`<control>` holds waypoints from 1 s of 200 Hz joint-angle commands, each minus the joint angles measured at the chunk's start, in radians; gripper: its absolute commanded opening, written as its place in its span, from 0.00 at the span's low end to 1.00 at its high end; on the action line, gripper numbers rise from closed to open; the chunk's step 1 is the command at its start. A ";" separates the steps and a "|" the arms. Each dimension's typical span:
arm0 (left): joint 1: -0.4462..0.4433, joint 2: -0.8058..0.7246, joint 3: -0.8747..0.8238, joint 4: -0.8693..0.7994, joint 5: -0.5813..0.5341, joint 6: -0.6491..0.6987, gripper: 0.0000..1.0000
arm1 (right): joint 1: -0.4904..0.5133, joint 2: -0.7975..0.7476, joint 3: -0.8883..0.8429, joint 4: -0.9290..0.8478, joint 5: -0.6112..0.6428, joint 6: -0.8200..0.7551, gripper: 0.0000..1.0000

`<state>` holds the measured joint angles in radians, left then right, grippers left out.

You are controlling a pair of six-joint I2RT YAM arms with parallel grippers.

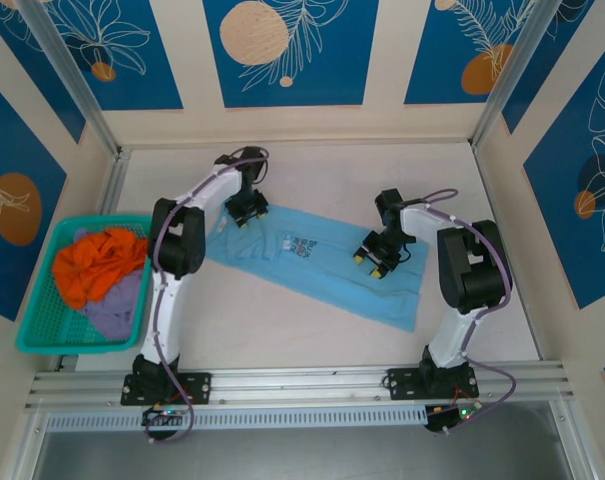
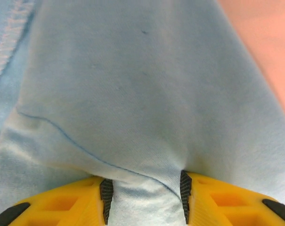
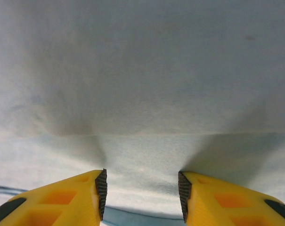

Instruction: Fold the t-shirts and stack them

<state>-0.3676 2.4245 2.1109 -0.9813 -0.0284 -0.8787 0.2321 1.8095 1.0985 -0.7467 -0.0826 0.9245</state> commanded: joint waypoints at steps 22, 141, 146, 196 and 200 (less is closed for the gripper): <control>-0.031 0.426 0.653 0.017 0.078 0.087 0.45 | 0.103 -0.042 -0.026 -0.099 -0.073 0.085 0.48; -0.005 0.259 0.664 0.345 0.179 0.124 0.74 | 0.217 0.016 0.215 -0.238 -0.034 0.206 0.50; 0.000 0.230 0.645 0.319 0.170 0.133 0.75 | 0.208 0.016 0.224 -0.250 -0.015 0.184 0.50; 0.007 0.077 0.425 0.111 0.078 0.149 0.68 | 0.195 -0.030 0.280 -0.283 0.118 -0.055 0.47; 0.007 0.076 0.405 0.109 0.086 0.146 0.66 | 0.204 -0.038 0.280 -0.272 0.104 -0.077 0.46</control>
<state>-0.3683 2.5412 2.6080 -0.7387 0.0956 -0.7483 0.4026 1.8194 1.3483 -0.9897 -0.0174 1.0130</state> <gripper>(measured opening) 0.691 0.477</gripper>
